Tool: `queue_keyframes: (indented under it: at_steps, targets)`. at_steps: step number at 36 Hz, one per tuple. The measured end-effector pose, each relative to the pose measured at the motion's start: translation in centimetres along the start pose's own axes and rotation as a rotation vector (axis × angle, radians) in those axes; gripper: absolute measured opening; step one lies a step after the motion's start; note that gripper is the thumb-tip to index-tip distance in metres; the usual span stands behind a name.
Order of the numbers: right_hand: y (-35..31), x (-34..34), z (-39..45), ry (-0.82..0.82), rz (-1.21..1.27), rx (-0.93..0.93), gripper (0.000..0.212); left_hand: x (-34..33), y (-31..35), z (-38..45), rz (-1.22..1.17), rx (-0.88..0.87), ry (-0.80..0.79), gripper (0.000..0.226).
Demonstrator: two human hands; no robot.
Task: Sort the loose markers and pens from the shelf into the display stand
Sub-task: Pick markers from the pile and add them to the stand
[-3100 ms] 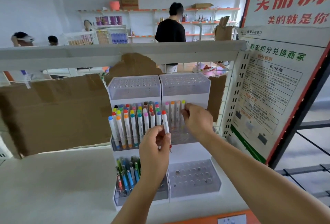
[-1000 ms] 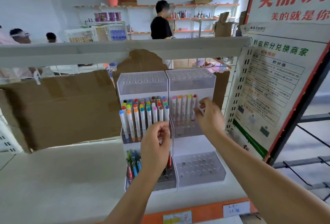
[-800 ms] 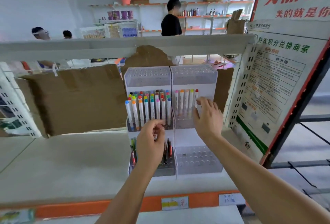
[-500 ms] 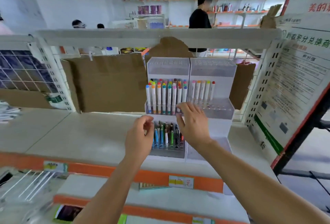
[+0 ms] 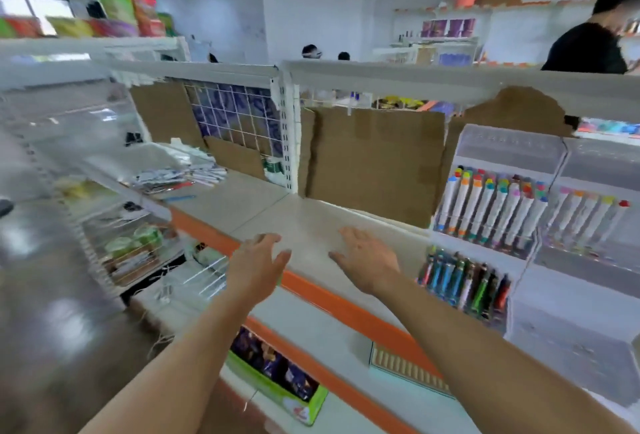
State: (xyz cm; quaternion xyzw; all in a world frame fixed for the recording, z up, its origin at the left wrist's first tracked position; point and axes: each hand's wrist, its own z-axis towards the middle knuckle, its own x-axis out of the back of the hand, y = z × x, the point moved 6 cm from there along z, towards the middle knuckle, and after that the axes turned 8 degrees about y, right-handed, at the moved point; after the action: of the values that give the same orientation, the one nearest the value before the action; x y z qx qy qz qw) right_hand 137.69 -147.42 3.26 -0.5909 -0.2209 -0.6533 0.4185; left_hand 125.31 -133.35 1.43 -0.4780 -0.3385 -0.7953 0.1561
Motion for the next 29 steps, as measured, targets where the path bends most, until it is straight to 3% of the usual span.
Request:
queue_keyframes:
  at_steps: [5,9,15,22,29]
  targets:
    - [-5.7,-3.2,4.0,-0.061,0.026,0.055,0.061,1.7,-7.6,0.7,0.09,0.051,-0.052,0.072]
    - [-10.5,-5.7,7.1,-0.084,0.04,0.104,0.063,2.7,-12.9,1.6,0.12,0.089,-0.117,0.067]
    - [-16.7,-9.0,10.7,-0.121,0.031,0.165,0.063,4.8,-18.6,3.3,0.164,0.132,-0.136,0.087]
    - [-20.9,-12.7,15.3,-0.18,0.022,0.176,0.065,5.0,-24.5,5.2,0.229,0.149,-0.16,0.069]
    - [-23.6,-15.2,21.6,-0.182,0.009,0.215,0.063,3.4,-29.1,9.7,0.222,0.218,-0.218,0.072]
